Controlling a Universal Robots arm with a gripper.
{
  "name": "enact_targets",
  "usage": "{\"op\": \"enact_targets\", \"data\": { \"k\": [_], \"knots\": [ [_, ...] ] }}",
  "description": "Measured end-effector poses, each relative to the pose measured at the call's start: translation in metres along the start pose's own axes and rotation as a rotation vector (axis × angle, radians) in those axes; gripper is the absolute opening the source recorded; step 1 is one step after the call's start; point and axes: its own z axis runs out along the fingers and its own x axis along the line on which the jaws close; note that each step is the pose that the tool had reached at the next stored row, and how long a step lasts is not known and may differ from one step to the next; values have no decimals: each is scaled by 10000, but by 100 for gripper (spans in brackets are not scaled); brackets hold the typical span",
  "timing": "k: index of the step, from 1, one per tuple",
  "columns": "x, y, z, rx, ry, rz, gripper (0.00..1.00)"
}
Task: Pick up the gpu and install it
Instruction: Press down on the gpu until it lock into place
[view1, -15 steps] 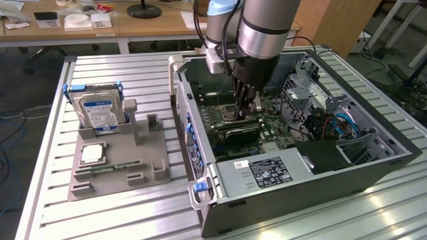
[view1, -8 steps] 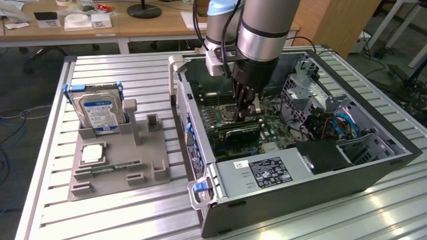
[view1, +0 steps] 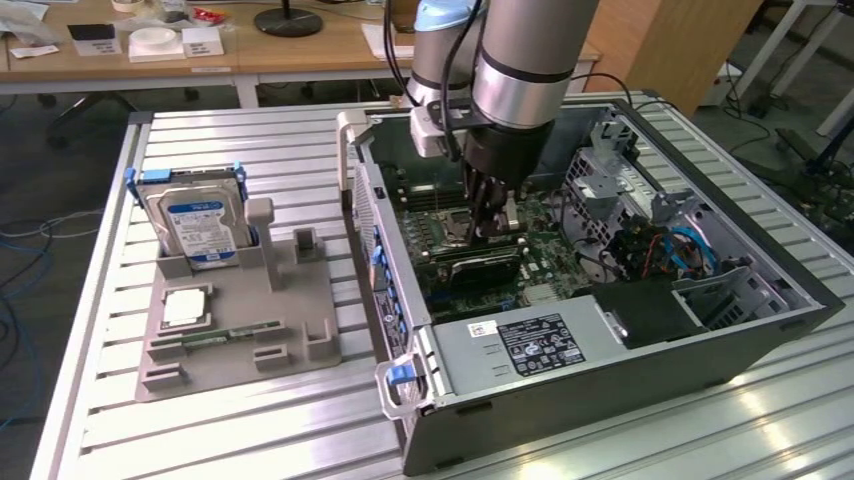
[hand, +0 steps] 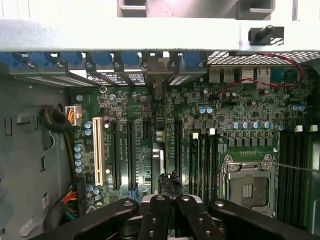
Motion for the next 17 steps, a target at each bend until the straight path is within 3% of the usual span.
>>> {"op": "enact_targets", "data": {
  "k": [17],
  "knots": [
    [-36, -20, 81, 2, -17, -1, 11]
  ]
}}
